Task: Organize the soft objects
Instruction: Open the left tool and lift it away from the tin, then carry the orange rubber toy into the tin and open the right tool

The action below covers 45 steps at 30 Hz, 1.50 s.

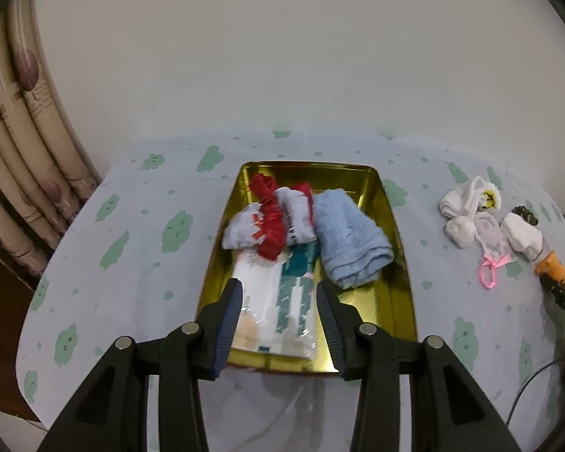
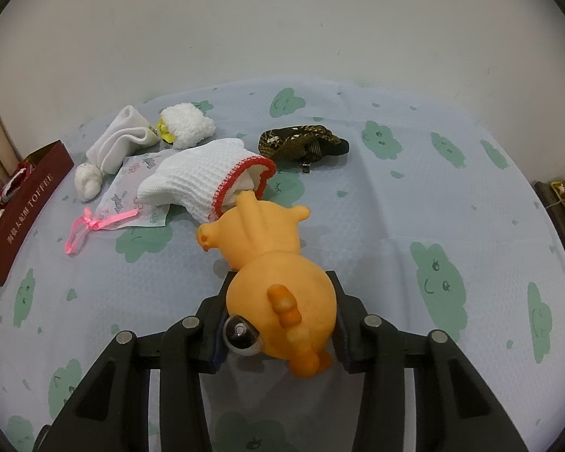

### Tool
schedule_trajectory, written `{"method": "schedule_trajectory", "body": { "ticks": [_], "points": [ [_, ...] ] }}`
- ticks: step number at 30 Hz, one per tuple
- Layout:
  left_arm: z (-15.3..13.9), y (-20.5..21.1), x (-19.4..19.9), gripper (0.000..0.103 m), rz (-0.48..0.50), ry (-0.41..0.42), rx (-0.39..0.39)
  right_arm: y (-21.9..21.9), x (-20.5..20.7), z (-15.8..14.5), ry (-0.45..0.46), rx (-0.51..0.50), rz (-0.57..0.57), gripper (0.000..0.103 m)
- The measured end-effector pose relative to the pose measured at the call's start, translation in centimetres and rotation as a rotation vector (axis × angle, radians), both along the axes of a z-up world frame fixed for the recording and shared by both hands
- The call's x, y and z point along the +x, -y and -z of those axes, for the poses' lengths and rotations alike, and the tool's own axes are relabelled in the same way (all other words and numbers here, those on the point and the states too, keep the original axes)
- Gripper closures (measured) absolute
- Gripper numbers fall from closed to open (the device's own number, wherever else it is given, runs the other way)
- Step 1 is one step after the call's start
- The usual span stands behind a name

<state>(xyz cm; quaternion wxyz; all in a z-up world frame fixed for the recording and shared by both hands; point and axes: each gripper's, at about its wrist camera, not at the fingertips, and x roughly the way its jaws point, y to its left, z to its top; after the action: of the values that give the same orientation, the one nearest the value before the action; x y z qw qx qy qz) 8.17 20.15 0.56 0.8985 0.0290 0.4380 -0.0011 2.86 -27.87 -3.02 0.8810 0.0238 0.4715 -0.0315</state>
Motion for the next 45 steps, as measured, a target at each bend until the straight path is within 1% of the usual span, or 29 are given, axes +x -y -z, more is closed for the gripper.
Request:
{"method": "schedule_trajectory", "body": {
  "ticks": [5,7,10,13,17,22,24,27,28,32,34,36,38,43,45],
  "points": [
    [0.7,-1.5,-0.9,0.061,-0.032,-0.004,0.01,-0.5,0.0,-0.4,-0.005,-0.038,0.01,0.064],
    [0.9,-2.5,-1.3,0.061,-0.059,0.004,0.011,-0.8,0.0,-0.9,-0.005,-0.032,0.013,0.064],
    [1.2,-4.1,-1.8,0.061,-0.113,0.017,0.009,-1.6,-0.1,-2.0,0.006,-0.036,0.012,0.064],
    [1.5,-5.4,-2.4,0.061,-0.153,0.024,-0.003,-3.1,0.3,-3.5,0.014,-0.009,-0.016,0.064],
    [2.1,-6.4,-3.1,0.061,-0.175,0.02,-0.02,-6.6,1.1,-5.1,0.022,0.004,-0.087,0.064],
    [2.4,-7.7,-3.7,0.061,-0.224,0.046,0.008,-12.6,2.3,-6.7,0.04,0.039,-0.203,0.064],
    [2.7,-8.2,-3.7,0.061,-0.241,0.046,0.01,-15.6,2.8,-7.1,0.042,0.041,-0.259,0.064],
    [2.6,-8.9,-3.9,0.061,-0.282,0.059,0.041,-19.2,3.5,-7.4,0.042,0.059,-0.32,0.064],
    [2.5,-9.2,-4.0,0.061,-0.295,0.067,0.04,-20.2,3.5,-7.5,0.043,0.059,-0.337,0.064],
    [2.3,-10.4,-4.4,0.061,-0.344,0.083,0.011,-25.3,4.2,-7.7,0.042,0.063,-0.416,0.064],
    [2.2,-10.8,-4.5,0.061,-0.366,0.094,0.021,-26.9,4.3,-7.8,0.042,0.065,-0.446,0.063],
    [2.2,-11.0,-4.5,0.061,-0.37,0.092,0.027,-28.8,4.7,-7.8,0.042,0.059,-0.476,0.063],
    [2.3,-11.1,-4.4,0.061,-0.373,0.089,0.014,-30.8,5.1,-7.7,0.036,0.049,-0.511,0.063],
    [2.4,-11.4,-4.2,0.061,-0.379,0.08,0.0,-34.6,6.4,-6.8,0.015,0.033,-0.548,0.063],
    [2.5,-11.6,-4.2,0.061,-0.379,0.076,-0.019,-35.8,6.9,-6.1,-0.002,0.032,-0.552,0.063]
  ]
}}
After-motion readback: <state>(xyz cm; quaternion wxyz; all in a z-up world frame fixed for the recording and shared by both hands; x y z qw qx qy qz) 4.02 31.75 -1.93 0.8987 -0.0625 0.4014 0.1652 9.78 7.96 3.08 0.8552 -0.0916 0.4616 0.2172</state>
